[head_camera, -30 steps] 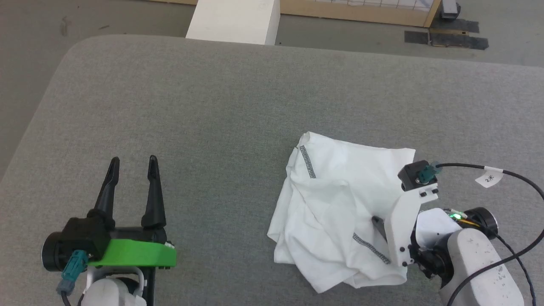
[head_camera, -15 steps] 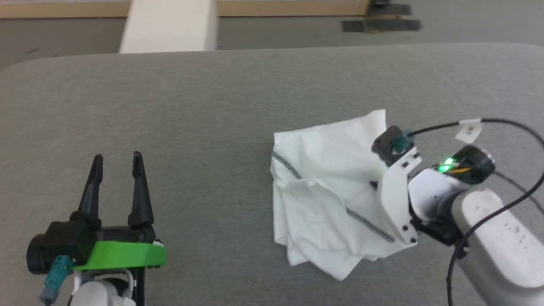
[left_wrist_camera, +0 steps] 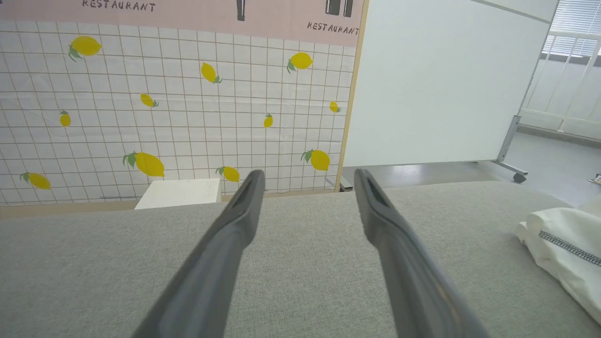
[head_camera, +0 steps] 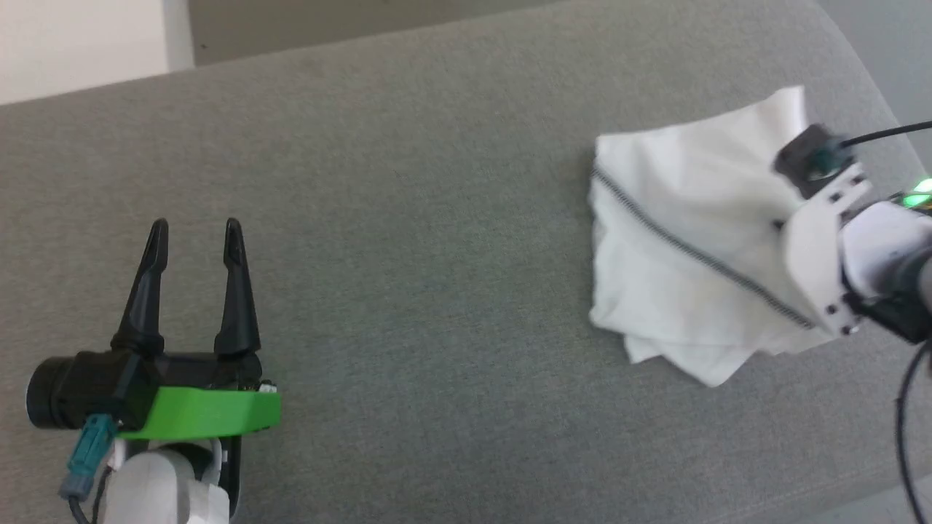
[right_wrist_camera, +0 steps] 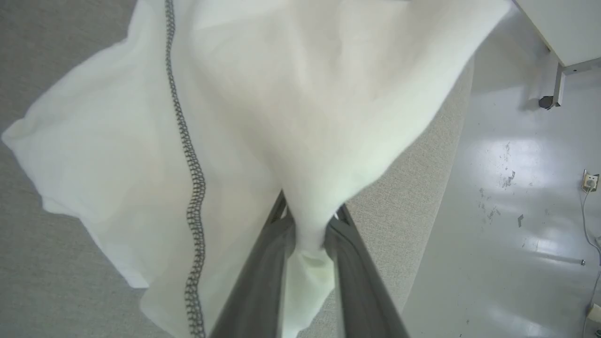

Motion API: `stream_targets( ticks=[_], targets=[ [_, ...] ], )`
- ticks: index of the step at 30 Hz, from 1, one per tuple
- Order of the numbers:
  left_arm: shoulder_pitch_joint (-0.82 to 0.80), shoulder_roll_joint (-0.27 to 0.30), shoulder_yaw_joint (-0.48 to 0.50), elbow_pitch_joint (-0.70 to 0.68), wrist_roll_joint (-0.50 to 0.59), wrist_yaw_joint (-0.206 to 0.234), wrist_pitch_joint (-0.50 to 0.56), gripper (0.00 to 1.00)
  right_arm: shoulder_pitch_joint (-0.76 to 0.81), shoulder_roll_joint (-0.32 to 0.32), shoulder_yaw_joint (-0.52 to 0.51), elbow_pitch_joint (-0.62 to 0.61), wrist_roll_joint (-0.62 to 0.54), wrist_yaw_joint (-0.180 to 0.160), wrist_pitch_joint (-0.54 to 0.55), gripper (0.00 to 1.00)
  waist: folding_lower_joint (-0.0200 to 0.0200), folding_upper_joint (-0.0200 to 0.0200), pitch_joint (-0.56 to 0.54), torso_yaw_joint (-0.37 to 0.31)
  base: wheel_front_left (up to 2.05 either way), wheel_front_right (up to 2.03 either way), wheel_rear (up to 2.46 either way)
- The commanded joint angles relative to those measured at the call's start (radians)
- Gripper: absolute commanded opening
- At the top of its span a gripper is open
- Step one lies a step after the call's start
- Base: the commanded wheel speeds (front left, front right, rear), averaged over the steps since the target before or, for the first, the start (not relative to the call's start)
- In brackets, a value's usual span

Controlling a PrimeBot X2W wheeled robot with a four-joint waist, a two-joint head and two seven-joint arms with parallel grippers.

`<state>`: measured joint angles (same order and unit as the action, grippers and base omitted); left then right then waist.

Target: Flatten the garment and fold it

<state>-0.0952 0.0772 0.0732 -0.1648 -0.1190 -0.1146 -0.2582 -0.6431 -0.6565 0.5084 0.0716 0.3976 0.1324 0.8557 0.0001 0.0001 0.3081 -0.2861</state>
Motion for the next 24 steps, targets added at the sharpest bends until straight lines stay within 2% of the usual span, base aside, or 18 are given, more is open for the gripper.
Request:
stream_targets(
  ticks=[1,10,18,21,22,24],
  targets=[
    [-0.023,0.018,-0.004,-0.006,0.013,-0.005,-0.004,1.00,-0.021,-0.022,-0.020,0.019,-0.001,-0.002,-0.024,0.00,-0.0001,-0.0001,0.116,-0.021,0.00,0.00,0.00],
    [-0.057,0.062,0.007,-0.032,0.021,-0.009,-0.004,1.00,-0.030,-0.136,-0.168,0.206,-0.100,-0.002,-0.115,0.00,-0.0001,-0.0001,0.229,0.049,0.00,0.00,0.00],
    [-0.081,0.073,0.009,-0.041,0.012,-0.010,-0.004,1.00,-0.048,-0.111,-0.385,0.344,-0.207,-0.002,-0.160,0.00,-0.0001,-0.0001,0.276,0.098,0.00,0.00,0.00],
    [-0.090,0.075,0.005,-0.039,0.011,-0.010,-0.004,1.00,-0.044,-0.081,-0.487,0.385,-0.276,-0.002,-0.148,0.00,-0.0001,-0.0001,0.280,0.113,0.00,0.00,0.00],
    [-0.091,0.074,0.005,-0.038,0.011,-0.010,-0.004,1.00,-0.039,-0.067,-0.523,0.398,-0.300,-0.002,-0.140,0.11,-0.0001,-0.0001,0.278,0.117,0.00,0.00,0.00],
    [-0.091,0.072,0.008,-0.036,0.011,-0.010,-0.004,1.00,-0.026,-0.025,-0.612,0.416,-0.357,-0.002,-0.121,1.00,-0.0001,-0.0001,0.273,0.122,0.00,0.00,0.00]
  ],
)
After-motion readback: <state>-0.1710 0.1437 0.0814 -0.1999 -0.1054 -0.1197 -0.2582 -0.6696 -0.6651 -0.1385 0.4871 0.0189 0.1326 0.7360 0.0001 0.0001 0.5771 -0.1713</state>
